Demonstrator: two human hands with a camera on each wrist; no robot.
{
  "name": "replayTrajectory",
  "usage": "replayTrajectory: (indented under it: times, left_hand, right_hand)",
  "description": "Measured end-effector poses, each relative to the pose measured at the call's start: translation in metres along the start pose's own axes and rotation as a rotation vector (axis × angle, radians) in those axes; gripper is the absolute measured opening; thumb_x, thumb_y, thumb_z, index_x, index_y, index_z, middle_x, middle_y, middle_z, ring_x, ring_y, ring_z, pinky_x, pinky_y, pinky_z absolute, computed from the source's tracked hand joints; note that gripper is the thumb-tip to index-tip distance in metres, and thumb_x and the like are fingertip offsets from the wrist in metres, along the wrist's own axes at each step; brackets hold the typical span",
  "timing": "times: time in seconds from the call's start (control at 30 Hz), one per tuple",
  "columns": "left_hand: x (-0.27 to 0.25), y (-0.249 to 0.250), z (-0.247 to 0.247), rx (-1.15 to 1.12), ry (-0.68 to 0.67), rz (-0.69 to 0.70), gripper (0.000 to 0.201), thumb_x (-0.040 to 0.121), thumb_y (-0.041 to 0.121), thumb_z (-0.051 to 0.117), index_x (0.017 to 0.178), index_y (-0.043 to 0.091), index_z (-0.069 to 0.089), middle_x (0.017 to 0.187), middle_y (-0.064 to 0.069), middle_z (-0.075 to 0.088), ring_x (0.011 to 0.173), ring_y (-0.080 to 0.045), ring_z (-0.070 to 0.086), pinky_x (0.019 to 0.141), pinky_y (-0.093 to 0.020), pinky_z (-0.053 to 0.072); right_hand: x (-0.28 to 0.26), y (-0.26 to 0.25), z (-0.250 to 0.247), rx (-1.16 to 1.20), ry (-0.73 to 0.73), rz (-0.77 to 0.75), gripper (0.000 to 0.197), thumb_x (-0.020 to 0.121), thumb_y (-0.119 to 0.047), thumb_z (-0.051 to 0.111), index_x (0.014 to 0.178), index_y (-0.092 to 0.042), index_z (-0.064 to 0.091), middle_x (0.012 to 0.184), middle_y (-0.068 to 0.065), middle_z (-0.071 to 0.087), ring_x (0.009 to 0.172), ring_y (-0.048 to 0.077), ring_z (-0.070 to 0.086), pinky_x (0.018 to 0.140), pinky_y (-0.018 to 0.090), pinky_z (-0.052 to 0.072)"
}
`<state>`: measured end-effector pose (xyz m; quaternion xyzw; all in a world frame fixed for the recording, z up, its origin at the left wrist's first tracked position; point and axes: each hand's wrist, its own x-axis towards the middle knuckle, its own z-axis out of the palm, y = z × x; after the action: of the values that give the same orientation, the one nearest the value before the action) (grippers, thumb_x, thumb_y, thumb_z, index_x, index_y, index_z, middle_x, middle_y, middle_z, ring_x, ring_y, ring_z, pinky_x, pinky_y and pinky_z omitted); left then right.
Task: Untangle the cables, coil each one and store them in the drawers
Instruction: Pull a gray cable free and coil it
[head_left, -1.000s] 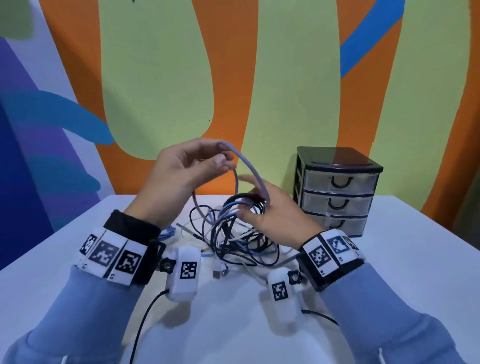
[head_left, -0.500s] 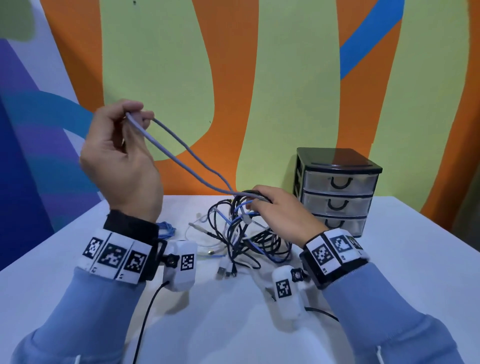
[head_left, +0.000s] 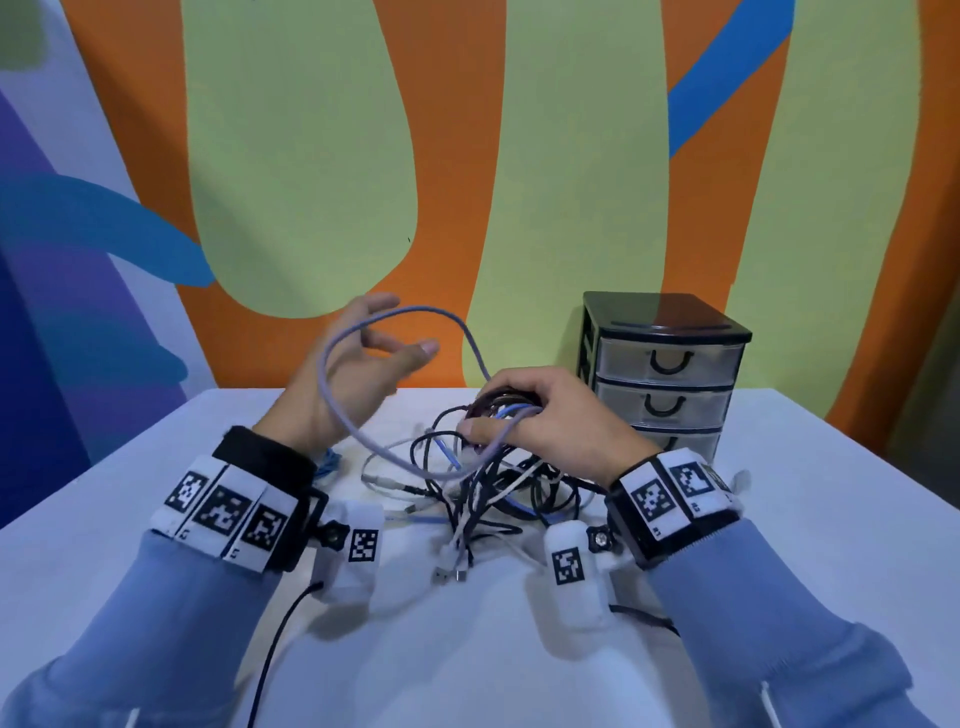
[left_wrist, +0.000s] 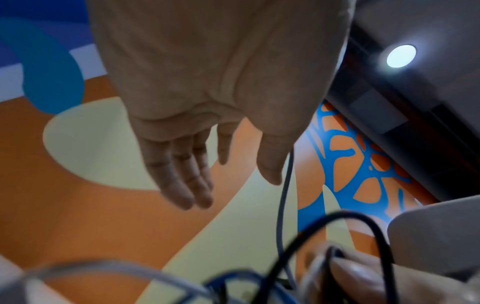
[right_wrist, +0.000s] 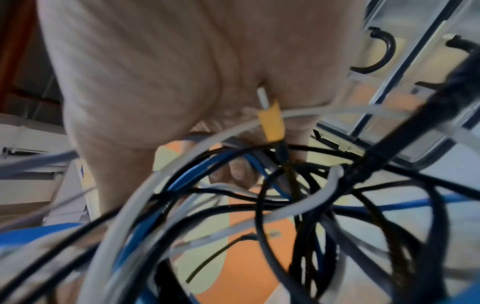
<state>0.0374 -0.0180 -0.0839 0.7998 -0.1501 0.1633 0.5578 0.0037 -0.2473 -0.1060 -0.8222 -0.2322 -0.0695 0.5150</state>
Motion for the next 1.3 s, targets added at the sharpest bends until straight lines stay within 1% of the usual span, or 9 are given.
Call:
replayTrajectory:
  times: [0.2, 0.4, 0.5, 0.63, 0.73, 0.87, 1.0, 1.13, 1.3]
  left_hand:
    - [-0.012, 0.001, 0.017, 0.13, -0.466, -0.158, 0.02, 0.104, 0.027, 0.062, 0.111, 0.022, 0.08, 0.09, 0.006, 0.078, 0.074, -0.005, 0.065, 0.063, -0.018, 0.045]
    - [-0.012, -0.008, 0.01, -0.054, -0.538, -0.085, 0.035, 0.08, 0.042, 0.08, 0.108, 0.021, 0.082, 0.103, -0.014, 0.079, 0.082, -0.028, 0.061, 0.075, -0.05, 0.043]
    - [-0.011, -0.007, 0.012, 0.017, -0.511, 0.011, 0.04, 0.073, 0.052, 0.083, 0.098, 0.022, 0.083, 0.097, -0.022, 0.076, 0.089, -0.044, 0.067, 0.093, -0.07, 0.049]
    - [-0.007, -0.012, 0.01, 0.126, -0.503, 0.061, 0.041, 0.071, 0.055, 0.08, 0.098, 0.025, 0.084, 0.101, -0.023, 0.076, 0.095, -0.049, 0.067, 0.099, -0.067, 0.052]
    - [-0.006, -0.016, 0.01, 0.158, -0.578, 0.046, 0.051, 0.08, 0.05, 0.072, 0.095, 0.001, 0.073, 0.095, -0.023, 0.063, 0.092, -0.024, 0.049, 0.089, -0.044, 0.035]
    - [-0.01, -0.008, 0.016, 0.196, -0.43, 0.142, 0.055, 0.086, 0.057, 0.065, 0.08, 0.003, 0.07, 0.083, -0.035, 0.062, 0.072, -0.027, 0.049, 0.076, -0.042, 0.037]
    - [-0.01, 0.0, 0.025, 0.282, 0.061, 0.251, 0.01, 0.093, 0.022, 0.067, 0.085, 0.016, 0.067, 0.071, -0.001, 0.069, 0.058, -0.003, 0.061, 0.06, -0.021, 0.048]
    - [0.0, 0.003, -0.005, -0.152, 0.551, 0.209, 0.005, 0.105, 0.019, 0.055, 0.102, 0.017, 0.058, 0.078, -0.011, 0.075, 0.065, -0.031, 0.074, 0.057, -0.044, 0.061]
    - [0.007, -0.016, -0.038, 0.411, 0.404, -0.069, 0.015, 0.091, 0.018, 0.066, 0.079, 0.024, 0.071, 0.079, 0.006, 0.074, 0.091, -0.031, 0.07, 0.086, -0.042, 0.058]
  right_hand:
    - [-0.005, -0.006, 0.007, 0.057, -0.108, -0.107, 0.017, 0.087, -0.019, 0.086, 0.102, -0.012, 0.08, 0.101, 0.0, 0.079, 0.1, 0.019, 0.074, 0.101, 0.04, 0.056]
    - [-0.004, -0.003, 0.007, 0.082, -0.096, -0.11, 0.018, 0.086, -0.022, 0.087, 0.1, -0.012, 0.081, 0.099, 0.006, 0.08, 0.1, 0.028, 0.075, 0.101, 0.049, 0.056]
    - [-0.005, -0.003, 0.007, 0.095, -0.076, -0.088, 0.015, 0.088, -0.026, 0.085, 0.097, -0.014, 0.082, 0.096, 0.0, 0.078, 0.095, 0.021, 0.074, 0.095, 0.038, 0.059]
    - [-0.002, -0.002, 0.01, 0.125, -0.047, -0.109, 0.02, 0.093, -0.032, 0.076, 0.096, -0.013, 0.082, 0.097, -0.004, 0.072, 0.092, 0.011, 0.071, 0.088, 0.025, 0.054]
    - [-0.001, -0.004, 0.013, 0.081, -0.06, -0.131, 0.021, 0.096, -0.033, 0.072, 0.105, -0.018, 0.083, 0.087, -0.006, 0.057, 0.081, 0.0, 0.059, 0.081, 0.016, 0.047]
    - [-0.001, -0.003, 0.014, 0.09, -0.054, -0.128, 0.03, 0.097, -0.037, 0.066, 0.113, -0.018, 0.082, 0.083, -0.01, 0.054, 0.082, -0.002, 0.055, 0.086, 0.016, 0.045]
    - [-0.001, -0.006, 0.013, 0.149, -0.023, -0.147, 0.03, 0.104, -0.025, 0.062, 0.131, -0.017, 0.073, 0.108, -0.018, 0.077, 0.105, -0.007, 0.068, 0.096, 0.013, 0.049]
    - [-0.001, -0.008, 0.01, 0.1, -0.012, -0.037, 0.038, 0.11, -0.033, 0.047, 0.131, -0.011, 0.069, 0.063, -0.032, 0.059, 0.068, -0.018, 0.059, 0.073, 0.005, 0.041]
    - [0.009, 0.016, 0.003, -0.104, 0.393, 0.07, 0.041, 0.111, -0.043, 0.043, 0.098, -0.019, 0.074, 0.08, -0.012, 0.056, 0.082, 0.013, 0.055, 0.079, 0.048, 0.05]
